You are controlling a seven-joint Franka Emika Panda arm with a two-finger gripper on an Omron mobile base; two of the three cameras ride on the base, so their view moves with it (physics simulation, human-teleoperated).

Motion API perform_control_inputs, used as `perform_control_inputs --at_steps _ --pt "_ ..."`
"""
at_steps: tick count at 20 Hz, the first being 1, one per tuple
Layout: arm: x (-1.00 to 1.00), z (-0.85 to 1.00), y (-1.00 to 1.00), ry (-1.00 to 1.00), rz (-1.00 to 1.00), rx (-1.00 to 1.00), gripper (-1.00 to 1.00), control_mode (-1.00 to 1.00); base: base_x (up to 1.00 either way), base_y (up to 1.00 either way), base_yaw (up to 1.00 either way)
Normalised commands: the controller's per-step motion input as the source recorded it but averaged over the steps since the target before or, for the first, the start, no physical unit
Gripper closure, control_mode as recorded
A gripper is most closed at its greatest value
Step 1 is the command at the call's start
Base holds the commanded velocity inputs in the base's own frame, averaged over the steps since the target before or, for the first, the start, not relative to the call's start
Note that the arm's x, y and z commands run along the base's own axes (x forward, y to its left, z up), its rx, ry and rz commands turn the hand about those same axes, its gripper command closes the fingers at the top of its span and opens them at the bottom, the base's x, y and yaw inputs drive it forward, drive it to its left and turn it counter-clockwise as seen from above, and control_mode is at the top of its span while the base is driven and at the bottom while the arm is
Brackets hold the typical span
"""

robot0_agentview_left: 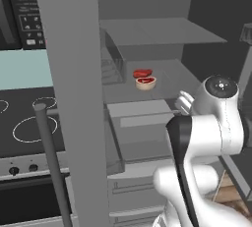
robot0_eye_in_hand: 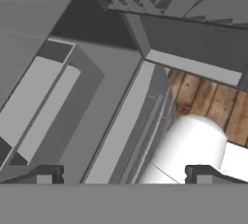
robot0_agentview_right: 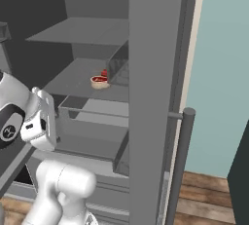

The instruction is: Place the steak on the counter behind the older steak on the same shelf of the fridge to maintain FIFO order. Close the fridge door when finished.

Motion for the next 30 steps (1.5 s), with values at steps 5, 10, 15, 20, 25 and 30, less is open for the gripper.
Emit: perform_control_inputs --at_steps 5,10,15,20,25,30 --pt "0.0 0.0 0.0 0.0 0.0 0.0 -1.0 1.0 -0.99 0.27 0.0" --pt "0.0 0.0 0.0 0.0 0.0 0.0 -1.0 1.0 -0.54 0.01 0.0" --pt "0.0 0.0 0.0 0.0 0.0 0.0 -1.0 1.0 0.0 0.0 0.0" --pt "0.0 0.0 0.0 0.0 0.0 0.0 -1.0 1.0 -0.04 0.01 0.0" --pt "0.0 0.0 0.0 0.0 0.0 0.0 -1.0 1.0 -0.1 0.02 0.0" --pt "0.0 0.0 0.0 0.0 0.0 0.0 -1.0 1.0 -0.15 0.0 0.0"
